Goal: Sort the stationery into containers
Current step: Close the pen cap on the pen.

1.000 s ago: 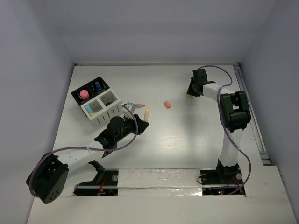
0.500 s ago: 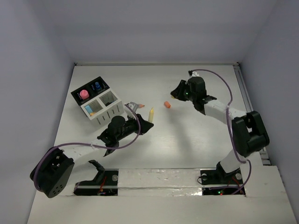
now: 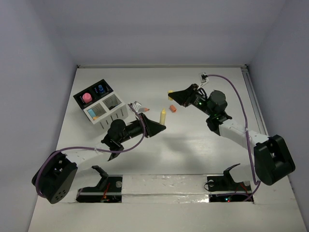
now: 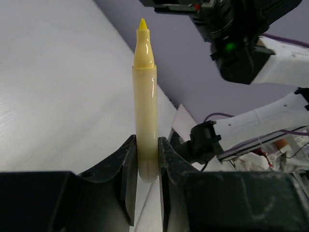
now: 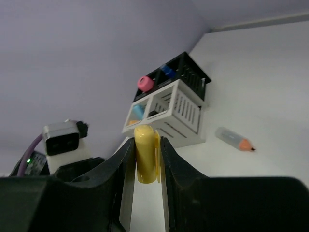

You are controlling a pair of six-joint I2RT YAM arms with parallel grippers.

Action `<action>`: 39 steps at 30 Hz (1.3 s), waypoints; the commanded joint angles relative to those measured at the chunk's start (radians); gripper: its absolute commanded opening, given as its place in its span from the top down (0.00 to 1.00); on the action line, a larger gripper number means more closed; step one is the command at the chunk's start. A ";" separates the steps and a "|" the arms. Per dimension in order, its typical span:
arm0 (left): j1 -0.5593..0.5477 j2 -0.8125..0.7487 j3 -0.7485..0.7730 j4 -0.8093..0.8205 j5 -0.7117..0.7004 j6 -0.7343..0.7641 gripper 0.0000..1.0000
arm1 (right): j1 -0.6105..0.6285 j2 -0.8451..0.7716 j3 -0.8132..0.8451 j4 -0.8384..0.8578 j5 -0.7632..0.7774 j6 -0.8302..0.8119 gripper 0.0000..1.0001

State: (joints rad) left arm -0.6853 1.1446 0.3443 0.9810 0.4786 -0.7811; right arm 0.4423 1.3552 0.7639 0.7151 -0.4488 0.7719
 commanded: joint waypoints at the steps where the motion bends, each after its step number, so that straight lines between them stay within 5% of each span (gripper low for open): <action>1: -0.002 0.001 0.038 0.189 0.078 -0.113 1.00 | 0.019 -0.005 -0.032 0.216 -0.091 0.082 1.00; 39: -0.011 -0.016 0.058 0.217 0.084 -0.136 1.00 | 0.101 0.016 -0.025 0.365 -0.087 0.153 1.00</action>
State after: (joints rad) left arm -0.6930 1.1419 0.3466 1.1324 0.5476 -0.9325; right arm 0.5255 1.3735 0.7197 1.0035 -0.5323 0.9173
